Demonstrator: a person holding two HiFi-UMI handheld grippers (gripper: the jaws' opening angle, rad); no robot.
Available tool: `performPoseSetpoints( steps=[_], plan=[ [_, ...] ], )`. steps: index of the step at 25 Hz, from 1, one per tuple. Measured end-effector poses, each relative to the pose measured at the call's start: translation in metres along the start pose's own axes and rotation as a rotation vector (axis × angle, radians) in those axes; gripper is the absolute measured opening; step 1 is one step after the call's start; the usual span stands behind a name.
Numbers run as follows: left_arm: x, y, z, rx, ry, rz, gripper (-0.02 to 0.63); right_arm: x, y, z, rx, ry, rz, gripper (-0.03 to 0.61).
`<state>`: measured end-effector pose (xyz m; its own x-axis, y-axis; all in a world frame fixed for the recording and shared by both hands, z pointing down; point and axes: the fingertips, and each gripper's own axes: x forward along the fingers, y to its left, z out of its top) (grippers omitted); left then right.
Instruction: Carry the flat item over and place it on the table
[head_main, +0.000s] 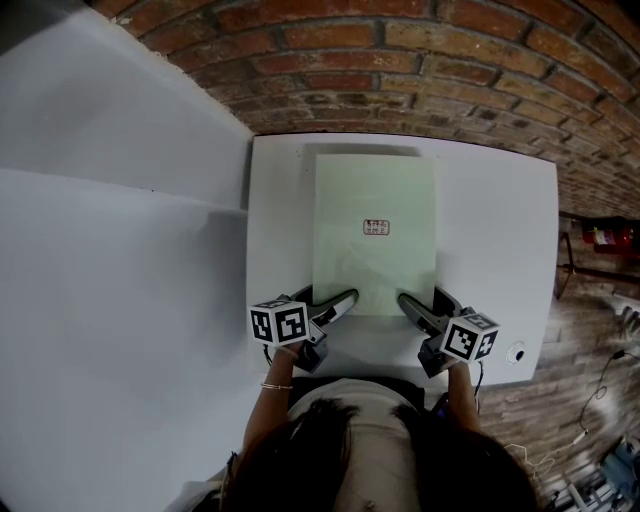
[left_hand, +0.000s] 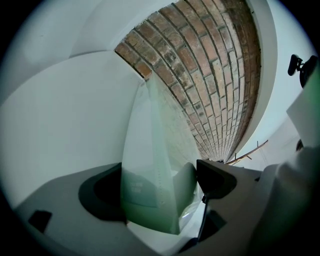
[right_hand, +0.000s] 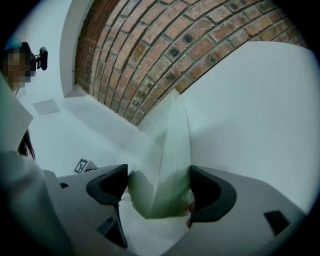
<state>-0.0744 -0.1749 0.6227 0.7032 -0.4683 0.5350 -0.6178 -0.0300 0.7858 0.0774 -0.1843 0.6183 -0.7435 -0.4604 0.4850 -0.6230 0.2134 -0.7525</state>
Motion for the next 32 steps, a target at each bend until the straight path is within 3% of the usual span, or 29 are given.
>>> performPoseSetpoints(
  steps=[27,32],
  plan=[
    [0.001,0.0035,-0.0007,0.059,-0.03,0.092,0.468,0.0011,-0.0017,-0.0008,-0.034,0.017,-0.044,0.374],
    [0.0001,0.0054,-0.0008,0.111,-0.031,0.131,0.468,0.0026,-0.0022,-0.0039,-0.128,0.052,-0.099,0.374]
  ],
)
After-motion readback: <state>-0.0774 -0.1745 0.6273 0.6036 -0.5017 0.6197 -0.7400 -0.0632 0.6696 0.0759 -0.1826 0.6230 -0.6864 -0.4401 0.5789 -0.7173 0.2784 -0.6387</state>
